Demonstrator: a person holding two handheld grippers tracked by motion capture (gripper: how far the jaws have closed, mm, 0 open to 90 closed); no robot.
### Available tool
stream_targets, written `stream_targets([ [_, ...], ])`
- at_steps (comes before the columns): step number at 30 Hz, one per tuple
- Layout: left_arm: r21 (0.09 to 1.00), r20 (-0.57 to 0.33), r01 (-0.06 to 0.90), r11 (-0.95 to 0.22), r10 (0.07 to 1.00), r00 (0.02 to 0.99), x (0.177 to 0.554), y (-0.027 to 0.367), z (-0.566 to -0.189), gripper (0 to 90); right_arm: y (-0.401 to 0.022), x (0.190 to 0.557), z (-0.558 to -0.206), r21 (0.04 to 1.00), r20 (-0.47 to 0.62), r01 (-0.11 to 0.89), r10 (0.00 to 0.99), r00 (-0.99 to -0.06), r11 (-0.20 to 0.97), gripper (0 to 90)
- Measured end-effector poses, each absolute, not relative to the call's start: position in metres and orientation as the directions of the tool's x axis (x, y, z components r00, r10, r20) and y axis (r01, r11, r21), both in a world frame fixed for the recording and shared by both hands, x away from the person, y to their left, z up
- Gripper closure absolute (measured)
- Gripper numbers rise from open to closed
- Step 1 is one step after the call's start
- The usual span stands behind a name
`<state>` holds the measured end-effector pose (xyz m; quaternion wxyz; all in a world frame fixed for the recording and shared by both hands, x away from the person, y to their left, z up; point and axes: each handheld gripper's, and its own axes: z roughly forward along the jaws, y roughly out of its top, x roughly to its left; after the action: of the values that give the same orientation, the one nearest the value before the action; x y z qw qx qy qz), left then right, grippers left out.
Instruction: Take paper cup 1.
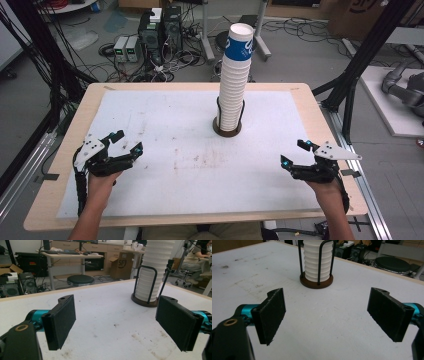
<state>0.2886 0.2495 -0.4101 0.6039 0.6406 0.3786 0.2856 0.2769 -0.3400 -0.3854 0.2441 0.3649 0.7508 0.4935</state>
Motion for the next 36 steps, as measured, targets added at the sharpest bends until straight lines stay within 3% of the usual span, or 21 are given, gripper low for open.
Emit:
stream_targets([
  [23, 0.990, -0.081, 0.141, 0.002, 0.825, 0.559, 0.287, 0.244, -0.410, 16.5, -0.330, 0.288, -0.359, 0.937, 0.047, 0.289, 0.749, -0.661, 0.197, 15.4],
  [36, 0.988, -0.096, 0.154, 0.006, 0.805, 0.585, 0.289, 0.238, -0.411, 16.6, -0.287, 0.331, -0.286, 0.943, 0.002, 0.223, 0.668, -0.744, 0.245, 15.4],
])
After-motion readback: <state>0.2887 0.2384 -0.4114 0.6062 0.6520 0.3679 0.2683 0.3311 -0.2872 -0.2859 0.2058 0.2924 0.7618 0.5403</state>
